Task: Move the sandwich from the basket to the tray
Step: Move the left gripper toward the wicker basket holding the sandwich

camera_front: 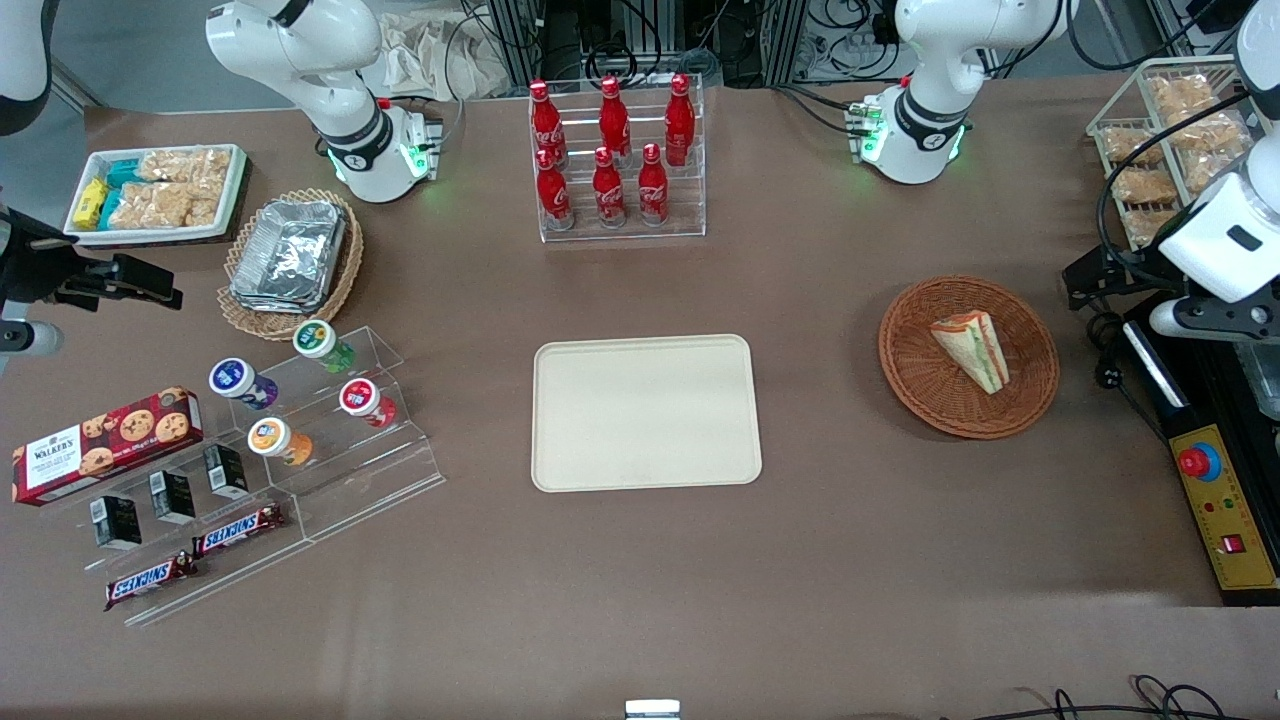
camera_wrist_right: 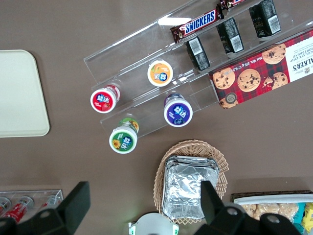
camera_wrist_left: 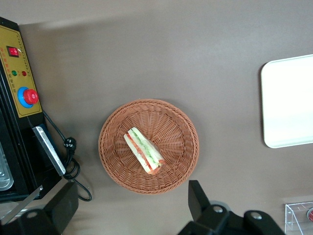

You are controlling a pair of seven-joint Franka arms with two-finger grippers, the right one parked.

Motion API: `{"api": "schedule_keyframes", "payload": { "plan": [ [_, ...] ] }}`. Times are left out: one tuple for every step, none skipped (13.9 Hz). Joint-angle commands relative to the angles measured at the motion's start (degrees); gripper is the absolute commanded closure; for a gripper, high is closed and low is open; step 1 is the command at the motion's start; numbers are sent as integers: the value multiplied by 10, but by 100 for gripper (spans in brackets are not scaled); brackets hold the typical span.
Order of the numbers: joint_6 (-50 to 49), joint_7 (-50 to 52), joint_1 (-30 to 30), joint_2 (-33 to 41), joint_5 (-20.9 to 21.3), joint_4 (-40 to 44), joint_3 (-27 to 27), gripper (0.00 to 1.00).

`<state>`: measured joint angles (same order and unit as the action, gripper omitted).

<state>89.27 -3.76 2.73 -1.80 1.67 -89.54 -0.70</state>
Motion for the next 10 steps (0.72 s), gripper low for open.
{"api": "schedule_keyframes", "payload": {
  "plan": [
    [-14, -12, -6, -10, 0, 23, 0, 0],
    [-14, -10, -6, -10, -3, 24, 0, 0],
    [-14, -5, -7, -11, -4, 25, 0, 0],
    [-14, -2, -7, -11, 0, 24, 0, 0],
    [-14, -2, -5, -15, 4, 18, 0, 0],
    [-16, 15, -5, -19, 5, 17, 1, 0],
    [-16, 58, -6, -19, 5, 10, 1, 0],
    [-16, 106, -5, -21, 5, 3, 0, 0],
    [-11, 145, -4, -22, 5, -5, 0, 0],
    [-9, 174, -3, -22, 5, -12, -1, 0]
  ]
}}
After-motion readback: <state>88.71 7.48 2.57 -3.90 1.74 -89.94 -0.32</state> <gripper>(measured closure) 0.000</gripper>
